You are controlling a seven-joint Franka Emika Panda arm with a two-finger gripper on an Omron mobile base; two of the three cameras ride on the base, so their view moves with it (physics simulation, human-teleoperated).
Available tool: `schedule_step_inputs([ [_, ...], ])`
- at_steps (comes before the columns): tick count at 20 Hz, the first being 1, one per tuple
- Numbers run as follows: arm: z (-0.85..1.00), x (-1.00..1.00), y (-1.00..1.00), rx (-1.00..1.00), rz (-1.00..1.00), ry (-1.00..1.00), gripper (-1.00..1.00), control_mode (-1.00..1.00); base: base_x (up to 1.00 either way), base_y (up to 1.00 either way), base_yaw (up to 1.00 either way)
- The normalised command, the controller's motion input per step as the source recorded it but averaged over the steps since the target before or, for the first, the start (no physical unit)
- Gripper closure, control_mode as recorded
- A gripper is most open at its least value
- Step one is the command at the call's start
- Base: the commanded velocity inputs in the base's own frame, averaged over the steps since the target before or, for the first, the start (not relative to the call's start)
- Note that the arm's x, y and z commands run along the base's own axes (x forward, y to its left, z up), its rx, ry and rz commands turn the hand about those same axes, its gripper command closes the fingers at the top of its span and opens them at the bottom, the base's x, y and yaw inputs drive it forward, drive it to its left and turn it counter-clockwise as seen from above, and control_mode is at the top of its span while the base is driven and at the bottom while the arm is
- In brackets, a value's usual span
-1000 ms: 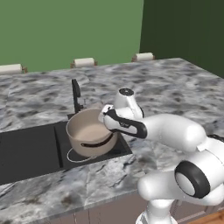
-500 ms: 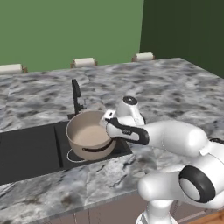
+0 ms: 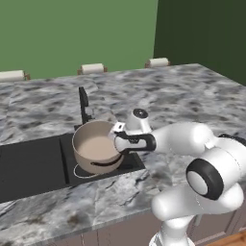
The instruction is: Move the pot and pan from the stove into the sink.
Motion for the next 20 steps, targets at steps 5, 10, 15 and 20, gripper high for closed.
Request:
schedule_step_inputs([
  [5,-0.18,0.36,0.04,0.0,0.0,0.0,1.0,-1.0,0.0,0.0,0.0],
  [10,-0.23,0.38,0.11,0.0,-0.01,0.0,1.0,-1.0,0.0,0.0,0.0],
  [15,-0.42,0.17,0.18,-0.02,0.0,0.0,1.0,-1.0,0.0,0.0,0.0],
  [20,-0.41,0.26,0.16,-0.03,0.0,-0.02,1.0,-1.0,0.0,0.0,0.0],
])
